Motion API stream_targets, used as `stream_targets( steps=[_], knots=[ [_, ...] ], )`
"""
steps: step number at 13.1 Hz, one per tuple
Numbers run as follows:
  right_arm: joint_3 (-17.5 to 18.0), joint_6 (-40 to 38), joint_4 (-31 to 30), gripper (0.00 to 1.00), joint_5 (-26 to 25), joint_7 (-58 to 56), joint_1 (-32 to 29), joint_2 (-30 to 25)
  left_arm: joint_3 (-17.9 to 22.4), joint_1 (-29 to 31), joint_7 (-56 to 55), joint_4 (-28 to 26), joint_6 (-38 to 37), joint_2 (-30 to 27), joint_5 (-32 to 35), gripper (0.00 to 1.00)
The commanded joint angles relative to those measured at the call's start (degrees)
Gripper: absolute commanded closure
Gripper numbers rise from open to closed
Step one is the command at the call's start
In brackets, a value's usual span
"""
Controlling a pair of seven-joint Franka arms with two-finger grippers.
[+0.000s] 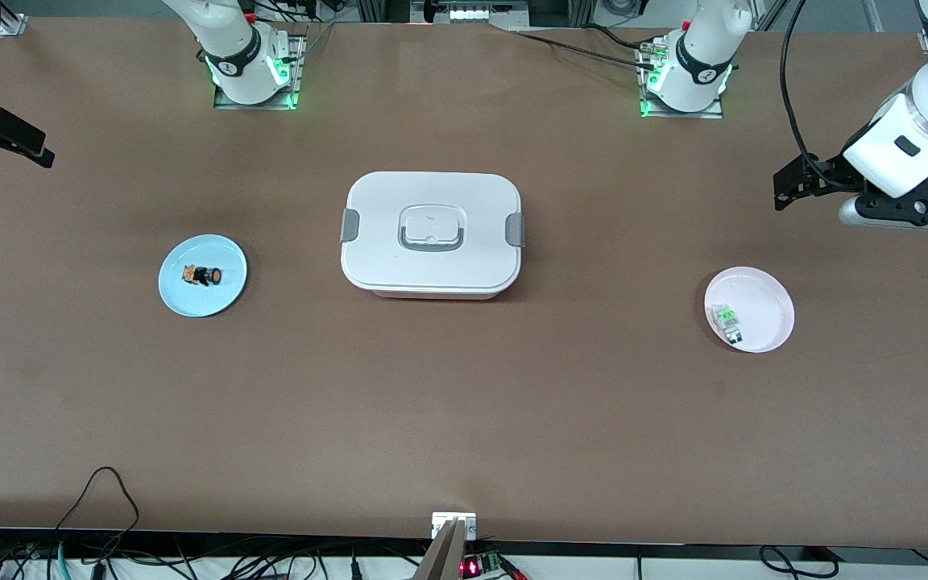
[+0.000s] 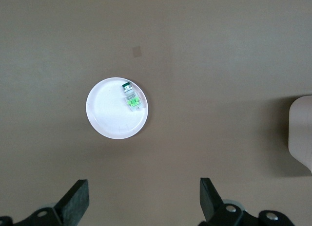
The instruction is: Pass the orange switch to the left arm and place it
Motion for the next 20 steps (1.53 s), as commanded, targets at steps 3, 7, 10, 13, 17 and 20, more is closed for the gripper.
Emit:
stream_targets(
  steps=[3, 7, 10, 13, 17, 20],
  knots=[
    [0.02, -0.9, 0.48, 0.0, 0.73, 0.37, 0.0, 0.03, -0.16, -0.01, -0.35, 1.81, -1.29, 0.76, 0.7, 0.0],
    [-0.06, -0.2, 0.48, 0.0, 0.11, 0.28, -0.08, 2.14, -0.16, -0.01, -0.35, 1.81, -1.29, 0.76, 0.7, 0.0],
    [0.2, 0.51, 0.48, 0.0, 0.11, 0.11, 0.09, 4.16, -0.07, -0.01, -0.35, 1.81, -1.29, 0.76, 0.7, 0.0],
    [0.46, 1.29, -0.57, 0.0, 0.29, 0.28, 0.35, 6.09, -0.16, -0.01, -0.35, 1.81, -1.29, 0.76, 0.7, 0.0],
    [1.43, 4.7, -2.92, 0.0, 0.55, 0.28, 0.35, 10.93, -0.07, -0.01, -0.35, 1.81, -1.29, 0.76, 0.7, 0.0],
    [1.43, 14.71, -11.27, 0.0, 0.55, 0.28, 0.27, 10.67, -0.07, -0.01, -0.27, 1.81, -1.29, 0.76, 0.7, 0.0]
  ],
)
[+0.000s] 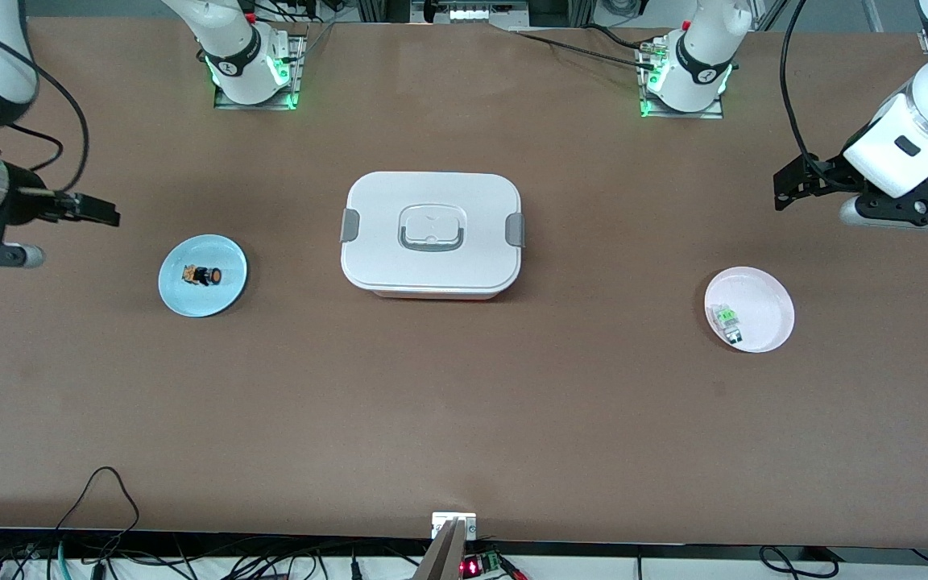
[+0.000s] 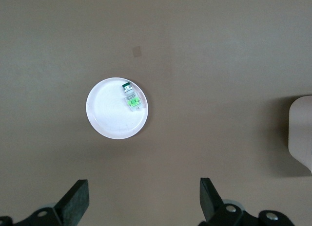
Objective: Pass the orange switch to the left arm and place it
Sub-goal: 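Move the right gripper over the orange switch on the blue plate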
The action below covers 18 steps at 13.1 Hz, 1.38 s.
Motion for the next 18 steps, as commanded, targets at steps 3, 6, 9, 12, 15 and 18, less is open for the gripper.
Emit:
stream_targets(
  steps=[3, 6, 9, 12, 15, 18],
  knots=[
    [0.19, 12.32, -11.43, 0.0, 0.46, 0.37, -0.01, -0.39, -0.16, -0.01, -0.35, 1.78, -1.29, 0.76, 0.7, 0.0],
    [0.19, 21.28, -16.97, 0.0, 0.46, 0.28, -0.01, 1.8, -0.16, -0.01, -0.27, 1.78, -1.38, 0.76, 0.7, 0.0],
    [0.19, 30.25, -20.93, 0.0, 0.11, -0.68, -0.09, 4.88, -0.16, -0.1, -0.35, 1.78, -1.38, 0.76, 0.7, 0.0],
    [0.19, 33.43, -21.47, 0.0, 0.02, -1.03, -0.09, 8.13, -0.16, -0.01, -0.26, 1.78, -1.38, 0.76, 0.7, 0.0],
    [0.19, 38.0, -21.91, 0.0, 0.11, -2.79, -0.09, 11.82, -0.16, -0.1, -0.26, 1.78, -1.29, 0.76, 0.7, 0.0],
    [0.19, 39.33, -21.91, 0.0, 0.02, -2.88, -0.09, 14.46, -0.16, -0.1, -0.18, 1.78, -1.29, 0.76, 0.78, 0.0]
  ],
)
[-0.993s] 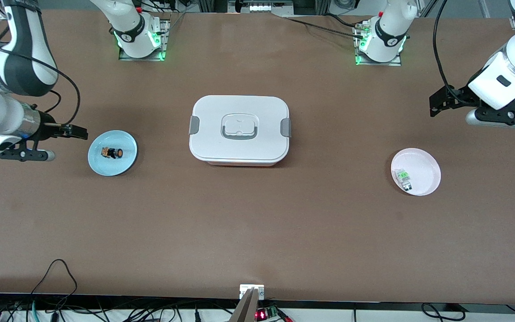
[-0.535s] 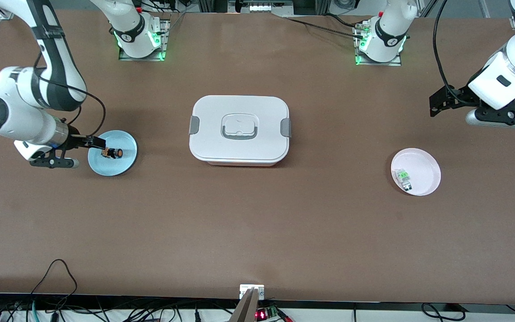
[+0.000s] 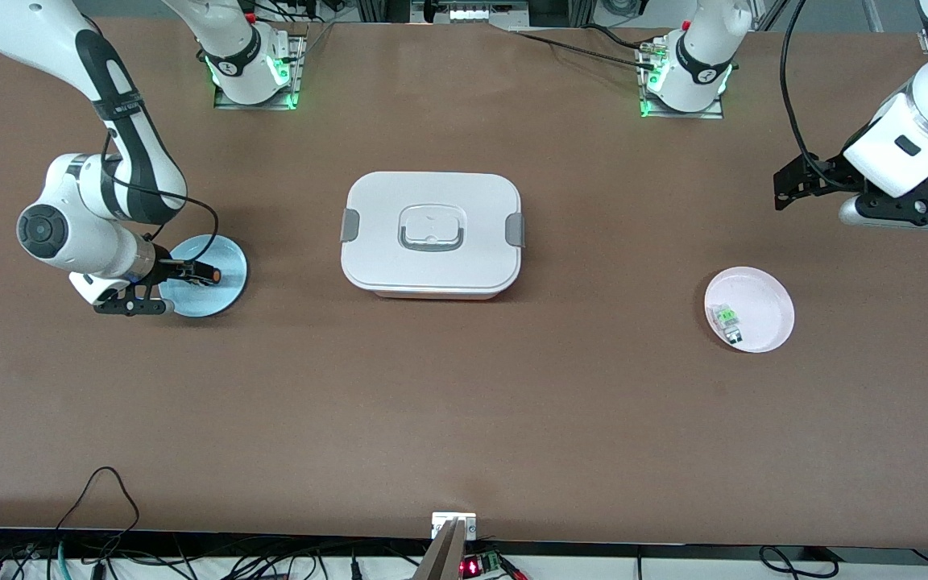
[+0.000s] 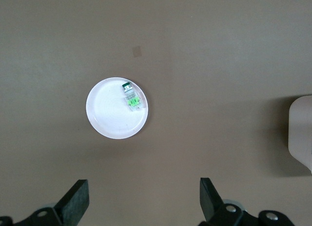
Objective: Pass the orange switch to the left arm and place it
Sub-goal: 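Move the right gripper over the orange switch on the blue plate, then lower the right gripper and close it on the orange switch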
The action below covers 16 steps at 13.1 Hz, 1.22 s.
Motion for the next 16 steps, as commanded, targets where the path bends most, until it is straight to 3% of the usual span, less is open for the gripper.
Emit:
stream_targets(
  steps=[1, 16],
  knots=[
    [0.18, 1.93, -0.3, 0.0, 0.04, -1.08, -0.09, 1.53, -0.16, -0.08, -0.18, 1.72, -1.2, 0.76, 0.78, 0.0],
    [0.09, 5.54, -3.73, 0.0, 0.13, -4.85, -0.36, 1.97, -0.25, -0.08, -0.09, 1.72, -1.2, 0.85, 0.87, 0.0]
  ],
)
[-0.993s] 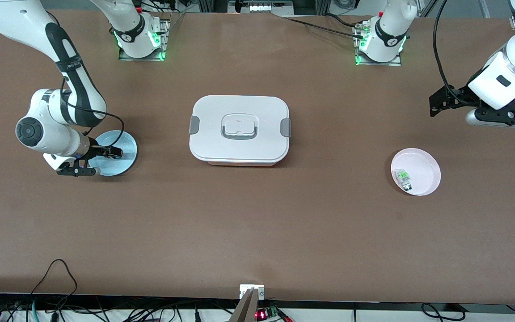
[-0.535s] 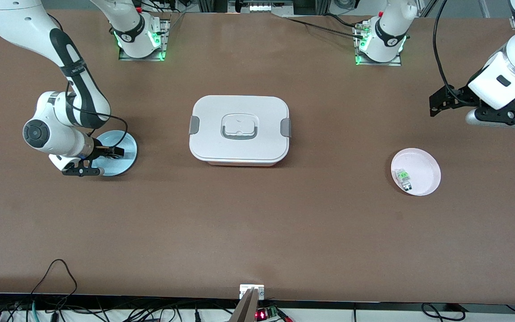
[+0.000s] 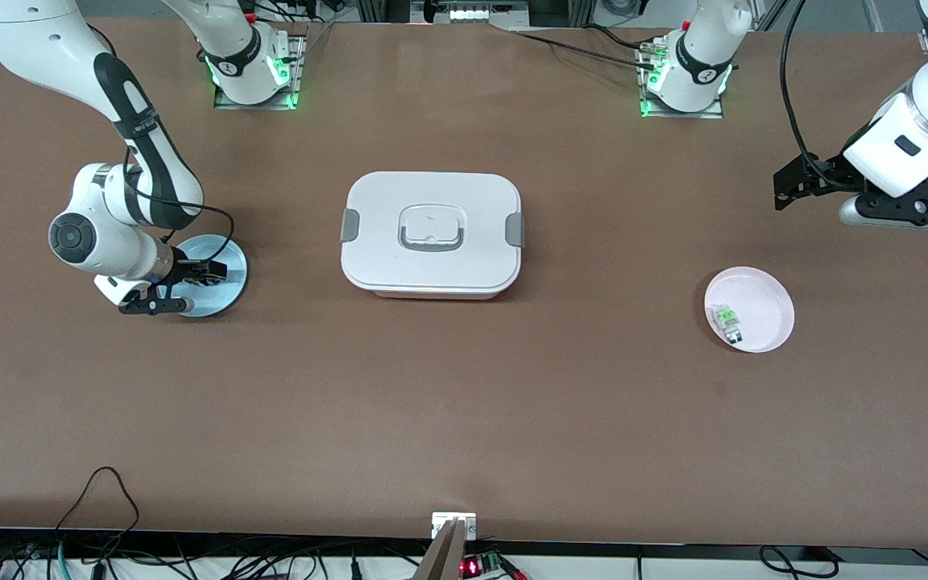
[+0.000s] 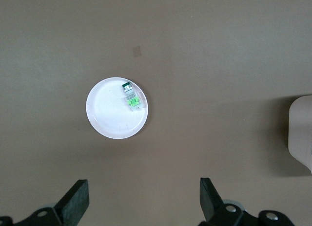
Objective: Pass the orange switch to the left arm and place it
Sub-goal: 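Lower the right gripper and close it on the orange switch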
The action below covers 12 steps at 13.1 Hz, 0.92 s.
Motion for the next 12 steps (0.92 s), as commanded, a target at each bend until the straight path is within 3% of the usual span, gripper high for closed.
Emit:
stream_targets(
  steps=[1, 12],
  knots=[
    [0.13, 0.58, -1.17, 0.0, 0.13, -1.1, -0.31, -1.0, -0.25, -0.08, -0.09, 1.72, -1.2, 0.76, 0.87, 0.0],
    [0.13, 1.2, -1.53, 0.04, 0.39, -1.1, -0.92, -0.48, -0.25, -0.17, -0.18, 1.81, -1.2, 0.76, 0.78, 0.0]
  ],
)
